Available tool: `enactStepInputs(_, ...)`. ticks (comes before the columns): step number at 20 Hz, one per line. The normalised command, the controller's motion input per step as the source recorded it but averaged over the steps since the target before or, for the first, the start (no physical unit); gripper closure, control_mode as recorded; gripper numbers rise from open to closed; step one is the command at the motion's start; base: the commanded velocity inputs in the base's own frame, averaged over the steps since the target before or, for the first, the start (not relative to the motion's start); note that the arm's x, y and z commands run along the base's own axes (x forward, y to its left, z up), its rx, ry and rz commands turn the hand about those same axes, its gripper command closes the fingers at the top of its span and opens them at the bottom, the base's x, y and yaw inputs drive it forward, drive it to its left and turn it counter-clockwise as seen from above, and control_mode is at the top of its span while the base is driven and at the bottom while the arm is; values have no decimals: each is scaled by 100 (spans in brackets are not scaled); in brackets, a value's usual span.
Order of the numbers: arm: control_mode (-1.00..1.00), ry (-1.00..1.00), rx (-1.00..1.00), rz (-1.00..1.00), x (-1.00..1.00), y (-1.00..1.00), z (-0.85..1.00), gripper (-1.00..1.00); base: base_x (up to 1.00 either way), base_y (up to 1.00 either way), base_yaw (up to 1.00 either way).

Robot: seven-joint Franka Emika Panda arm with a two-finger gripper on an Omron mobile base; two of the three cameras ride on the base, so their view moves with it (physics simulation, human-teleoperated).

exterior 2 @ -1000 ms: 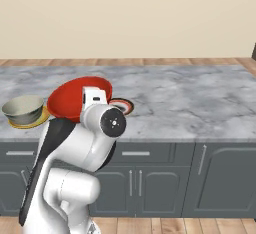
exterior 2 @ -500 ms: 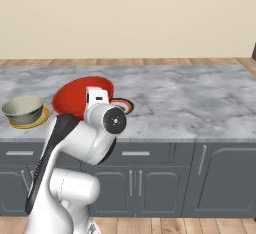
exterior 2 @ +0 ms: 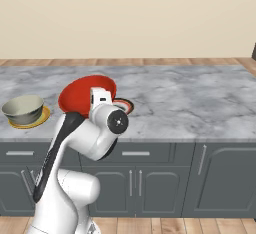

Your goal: Move the bowls from the cabinet to the plates on the dining table.

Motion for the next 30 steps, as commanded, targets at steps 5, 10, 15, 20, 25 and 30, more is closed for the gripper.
enactStepInputs(5, -100, 0, 0, 0, 27, 0, -7, 100, 0, 0, 0)
enactStepInputs(10, -100, 0, 0, 0, 19, 0, 0, 100, 0, 0, 0)
enactStepInputs(15, -100, 1, 0, 0, 21, 0, -6, 100, 0, 0, 0)
enactStepInputs(20, -100, 1, 0, 0, 21, 0, -13, 100, 0, 0, 0)
enactStepInputs(25, -100, 0, 0, 0, 24, 0, -19, 100, 0, 0, 0)
enactStepInputs(30, -100, 0, 0, 0, 24, 0, -20, 100, 0, 0, 0)
